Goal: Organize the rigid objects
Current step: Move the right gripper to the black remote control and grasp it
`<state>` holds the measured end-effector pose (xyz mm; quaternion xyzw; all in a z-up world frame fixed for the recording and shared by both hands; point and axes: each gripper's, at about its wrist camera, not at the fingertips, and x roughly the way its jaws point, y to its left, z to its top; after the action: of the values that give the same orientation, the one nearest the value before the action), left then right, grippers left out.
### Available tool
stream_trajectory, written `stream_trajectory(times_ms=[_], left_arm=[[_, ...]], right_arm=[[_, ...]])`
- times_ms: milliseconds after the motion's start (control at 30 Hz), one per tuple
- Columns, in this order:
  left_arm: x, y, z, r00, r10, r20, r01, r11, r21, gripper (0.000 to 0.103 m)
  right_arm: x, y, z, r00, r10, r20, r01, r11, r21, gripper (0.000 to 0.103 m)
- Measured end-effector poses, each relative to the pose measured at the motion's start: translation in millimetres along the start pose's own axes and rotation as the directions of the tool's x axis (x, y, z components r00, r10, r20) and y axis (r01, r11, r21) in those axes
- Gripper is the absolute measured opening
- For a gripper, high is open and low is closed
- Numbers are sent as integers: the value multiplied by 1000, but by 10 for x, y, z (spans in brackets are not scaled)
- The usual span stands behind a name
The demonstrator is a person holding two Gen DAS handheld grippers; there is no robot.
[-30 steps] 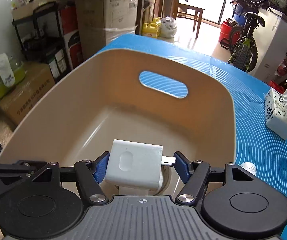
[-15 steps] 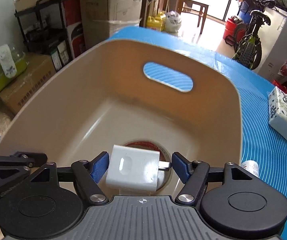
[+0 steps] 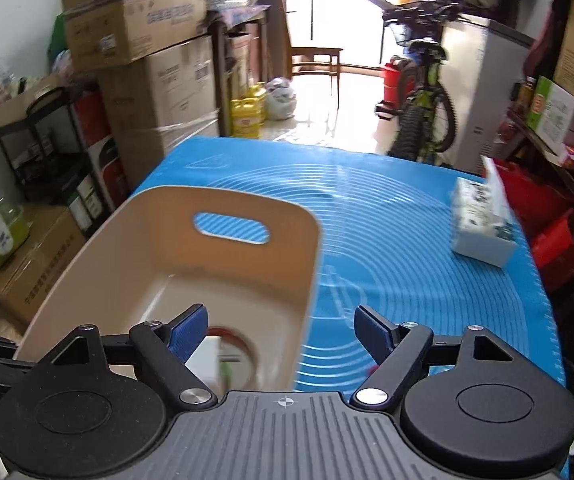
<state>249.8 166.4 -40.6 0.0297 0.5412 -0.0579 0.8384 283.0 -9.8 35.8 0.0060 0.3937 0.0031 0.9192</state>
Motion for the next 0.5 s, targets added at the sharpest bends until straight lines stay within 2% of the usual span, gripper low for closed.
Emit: stream_trajectory(times_ms=[233, 367, 500], left_arm=[[-4, 15, -4, 1000, -1, 1, 1, 1000, 1, 3], [0, 12, -6, 1000, 0, 1, 0, 1000, -1, 3], [3, -5, -9, 1000, 3, 1, -3, 1000, 0, 4]], right_arm=[[65, -530, -268, 986, -130, -102, 138, 987, 79, 85], [167, -721, -464, 968, -161, -193, 181, 979, 95, 82], [272, -808, -613, 951, -148, -272, 184, 976, 113, 77]])
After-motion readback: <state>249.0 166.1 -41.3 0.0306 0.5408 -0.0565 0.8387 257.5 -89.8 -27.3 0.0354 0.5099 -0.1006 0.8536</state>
